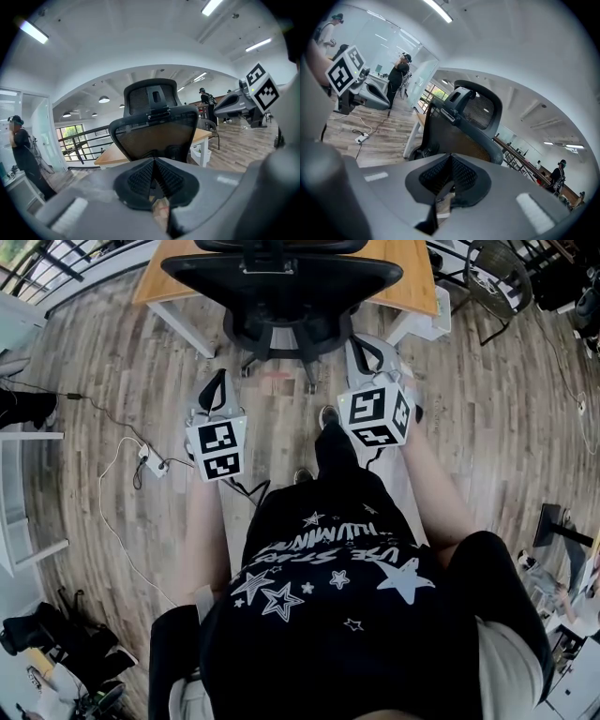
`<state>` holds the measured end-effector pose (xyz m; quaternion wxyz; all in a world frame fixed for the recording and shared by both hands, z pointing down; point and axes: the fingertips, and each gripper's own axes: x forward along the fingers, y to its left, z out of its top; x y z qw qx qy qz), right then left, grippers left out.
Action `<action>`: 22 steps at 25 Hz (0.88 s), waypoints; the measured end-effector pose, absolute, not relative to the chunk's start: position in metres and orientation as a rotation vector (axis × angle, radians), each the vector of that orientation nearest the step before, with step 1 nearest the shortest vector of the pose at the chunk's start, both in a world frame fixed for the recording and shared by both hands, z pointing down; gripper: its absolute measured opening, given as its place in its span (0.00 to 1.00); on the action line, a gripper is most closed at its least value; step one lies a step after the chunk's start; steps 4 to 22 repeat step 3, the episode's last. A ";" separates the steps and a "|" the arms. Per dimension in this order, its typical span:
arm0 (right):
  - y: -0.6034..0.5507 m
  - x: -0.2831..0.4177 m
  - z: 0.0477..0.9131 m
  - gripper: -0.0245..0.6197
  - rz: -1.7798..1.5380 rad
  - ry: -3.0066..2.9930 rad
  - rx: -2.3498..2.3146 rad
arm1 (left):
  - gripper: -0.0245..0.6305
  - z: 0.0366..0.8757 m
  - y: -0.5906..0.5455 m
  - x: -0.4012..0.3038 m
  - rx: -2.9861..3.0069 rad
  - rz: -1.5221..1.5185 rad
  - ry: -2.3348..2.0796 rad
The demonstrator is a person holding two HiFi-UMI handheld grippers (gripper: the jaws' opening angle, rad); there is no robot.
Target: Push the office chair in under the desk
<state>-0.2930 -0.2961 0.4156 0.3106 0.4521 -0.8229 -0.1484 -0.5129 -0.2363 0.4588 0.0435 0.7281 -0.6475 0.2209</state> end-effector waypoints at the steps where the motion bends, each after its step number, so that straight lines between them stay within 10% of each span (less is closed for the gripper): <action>1: -0.297 -0.293 0.416 0.04 -0.390 -2.173 1.198 | 0.04 0.460 -0.235 -0.512 2.225 0.679 -1.972; 22: -0.298 -0.293 0.415 0.04 -0.385 -2.173 1.207 | 0.04 0.463 -0.234 -0.510 2.223 0.685 -1.955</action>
